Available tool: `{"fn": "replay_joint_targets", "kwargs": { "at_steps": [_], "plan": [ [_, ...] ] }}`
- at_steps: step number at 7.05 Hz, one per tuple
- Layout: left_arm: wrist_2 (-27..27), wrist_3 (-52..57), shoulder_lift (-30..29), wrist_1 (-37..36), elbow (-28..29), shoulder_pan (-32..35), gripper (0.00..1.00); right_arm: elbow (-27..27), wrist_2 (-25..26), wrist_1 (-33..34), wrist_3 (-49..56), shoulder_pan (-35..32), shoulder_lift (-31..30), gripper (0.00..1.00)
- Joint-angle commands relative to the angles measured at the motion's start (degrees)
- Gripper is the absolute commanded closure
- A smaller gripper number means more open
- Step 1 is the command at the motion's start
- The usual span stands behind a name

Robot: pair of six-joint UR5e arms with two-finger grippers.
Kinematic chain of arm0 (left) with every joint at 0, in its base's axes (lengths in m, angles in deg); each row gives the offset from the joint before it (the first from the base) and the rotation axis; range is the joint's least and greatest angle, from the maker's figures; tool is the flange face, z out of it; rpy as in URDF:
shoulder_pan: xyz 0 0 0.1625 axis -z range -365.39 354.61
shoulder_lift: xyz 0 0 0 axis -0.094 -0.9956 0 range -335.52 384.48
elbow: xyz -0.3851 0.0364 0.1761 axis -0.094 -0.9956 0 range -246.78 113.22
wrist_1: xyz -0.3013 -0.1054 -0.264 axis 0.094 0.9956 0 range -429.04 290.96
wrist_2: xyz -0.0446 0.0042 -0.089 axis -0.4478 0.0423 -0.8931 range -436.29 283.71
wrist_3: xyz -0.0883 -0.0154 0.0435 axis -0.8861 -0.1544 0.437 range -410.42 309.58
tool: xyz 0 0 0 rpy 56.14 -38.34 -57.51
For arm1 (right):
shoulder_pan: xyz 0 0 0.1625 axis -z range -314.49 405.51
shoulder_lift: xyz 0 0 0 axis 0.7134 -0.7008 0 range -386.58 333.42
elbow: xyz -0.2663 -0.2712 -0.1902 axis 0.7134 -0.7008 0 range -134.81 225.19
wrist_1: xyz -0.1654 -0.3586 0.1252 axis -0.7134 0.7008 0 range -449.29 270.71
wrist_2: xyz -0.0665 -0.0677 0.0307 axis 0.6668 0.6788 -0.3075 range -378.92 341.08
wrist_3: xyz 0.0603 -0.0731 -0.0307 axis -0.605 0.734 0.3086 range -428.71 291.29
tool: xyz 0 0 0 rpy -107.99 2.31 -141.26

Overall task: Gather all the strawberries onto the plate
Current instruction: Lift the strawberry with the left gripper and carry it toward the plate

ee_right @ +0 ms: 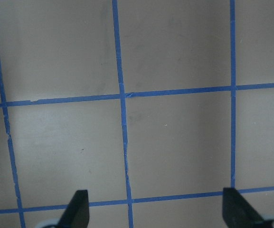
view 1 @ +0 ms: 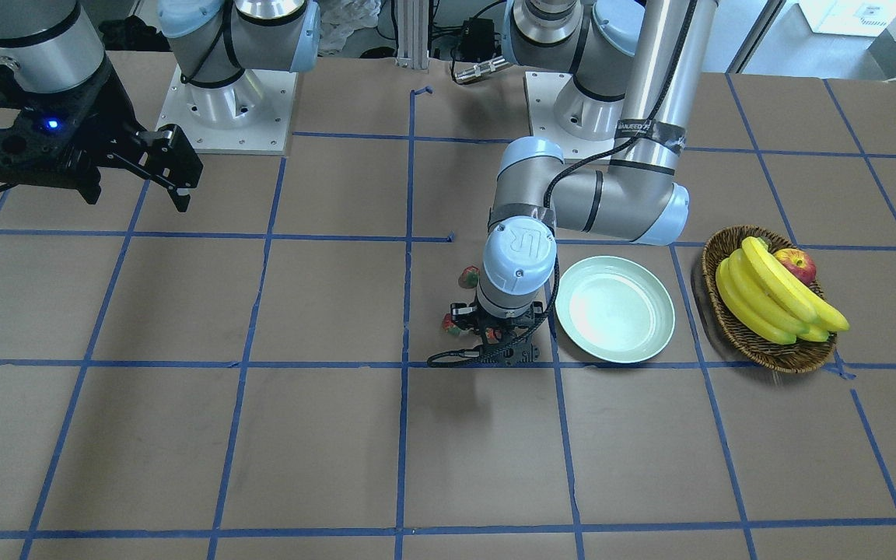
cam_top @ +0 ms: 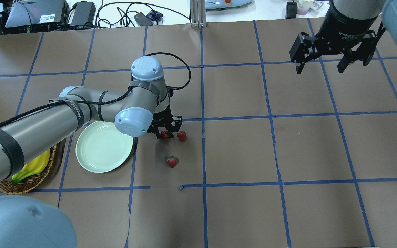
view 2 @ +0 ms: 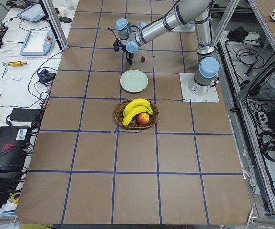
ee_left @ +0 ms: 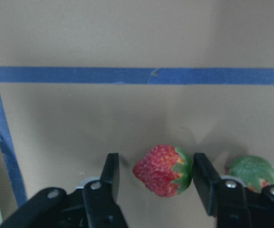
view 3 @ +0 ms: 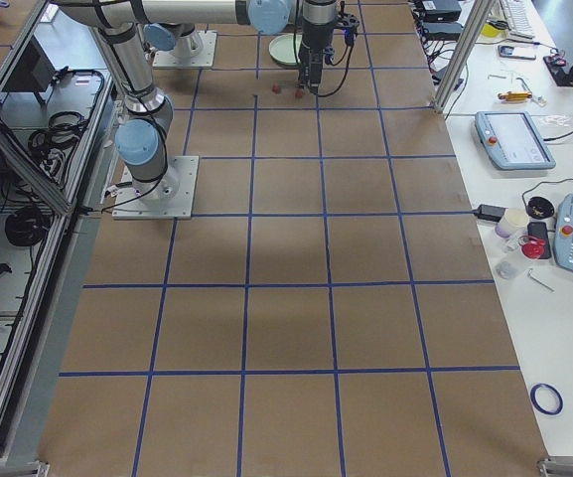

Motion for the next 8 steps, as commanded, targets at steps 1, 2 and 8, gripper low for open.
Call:
{"fn": "replay_joint_targets", "kwargs": {
  "at_steps": [1, 2, 8],
  "plan": [
    [1.19, -0.06, 0.19, 0.17, 0.07, 0.00, 0.89, -0.09, 0.00, 0.00, 0.00, 0.00, 0.01, 0.00],
    [1.19, 0.11, 1.15, 0.43, 0.33, -0.09, 0.90, -0.09, 0.00, 0.00, 0.00, 0.00, 0.01, 0.00],
    [4.79, 14.20, 12.13, 9.66, -5.27, -13.06, 0.90, 0.17, 0.09, 0.18, 0.09, 0.00, 0.19, 0.00]
  ]
}}
